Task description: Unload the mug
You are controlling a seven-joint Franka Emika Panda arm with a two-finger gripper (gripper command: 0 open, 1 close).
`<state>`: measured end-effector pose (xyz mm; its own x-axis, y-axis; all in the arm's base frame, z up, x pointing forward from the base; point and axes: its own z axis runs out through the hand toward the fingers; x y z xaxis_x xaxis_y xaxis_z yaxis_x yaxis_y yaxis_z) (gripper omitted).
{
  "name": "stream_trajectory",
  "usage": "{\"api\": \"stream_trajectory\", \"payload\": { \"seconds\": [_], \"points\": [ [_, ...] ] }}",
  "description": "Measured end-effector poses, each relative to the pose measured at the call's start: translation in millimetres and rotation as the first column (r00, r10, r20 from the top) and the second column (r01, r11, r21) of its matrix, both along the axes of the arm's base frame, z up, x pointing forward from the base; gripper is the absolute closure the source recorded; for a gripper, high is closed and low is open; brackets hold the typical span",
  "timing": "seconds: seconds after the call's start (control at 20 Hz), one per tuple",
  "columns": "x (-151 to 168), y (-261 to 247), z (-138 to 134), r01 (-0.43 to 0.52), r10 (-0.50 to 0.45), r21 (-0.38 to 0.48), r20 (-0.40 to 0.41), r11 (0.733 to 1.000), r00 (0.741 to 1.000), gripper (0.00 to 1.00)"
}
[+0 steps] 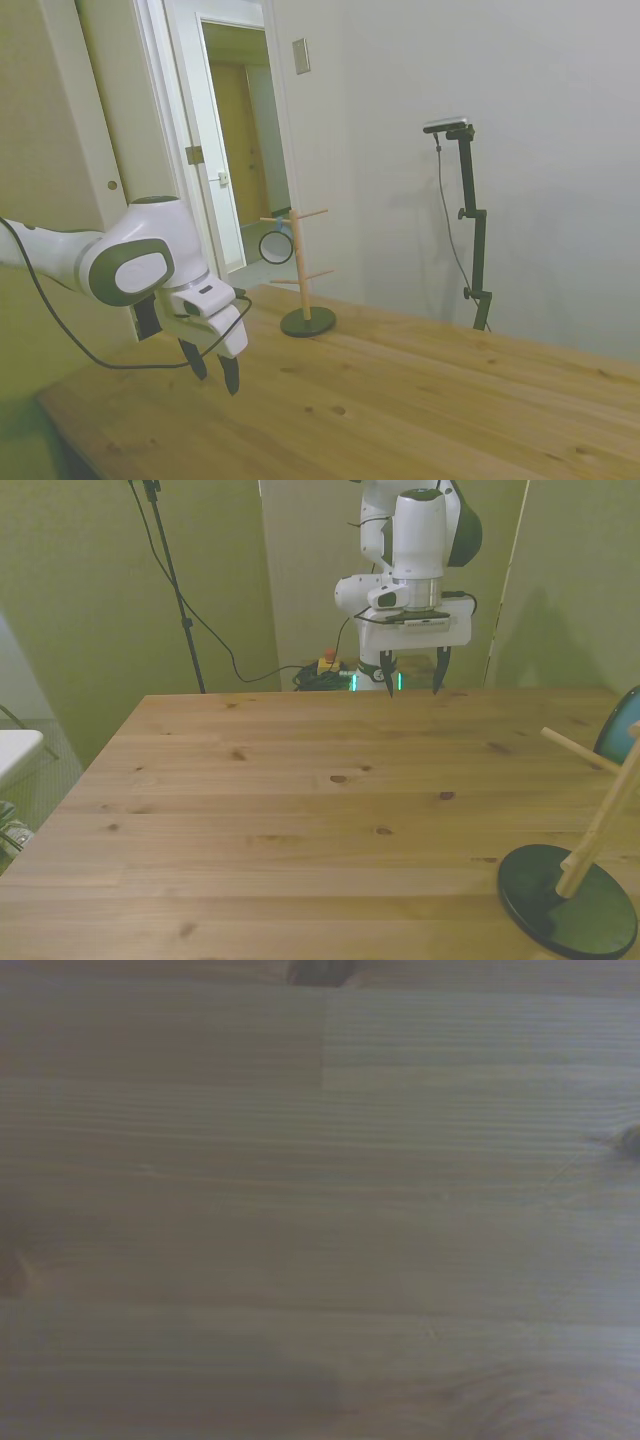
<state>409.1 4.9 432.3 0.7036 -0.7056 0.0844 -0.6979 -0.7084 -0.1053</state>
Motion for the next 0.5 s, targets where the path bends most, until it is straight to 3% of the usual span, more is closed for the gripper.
{"api": "stream_trajectory", "payload": {
  "seconds": [0.2,0.5],
  "points": [
    [8,0,-1,0.001,-0.001,0.004,0.034,1.0,0.999,0.0],
    [51,10,12,-0.02,0.019,0.008,0.144,1.0,0.989,0.0]
  ]
}}
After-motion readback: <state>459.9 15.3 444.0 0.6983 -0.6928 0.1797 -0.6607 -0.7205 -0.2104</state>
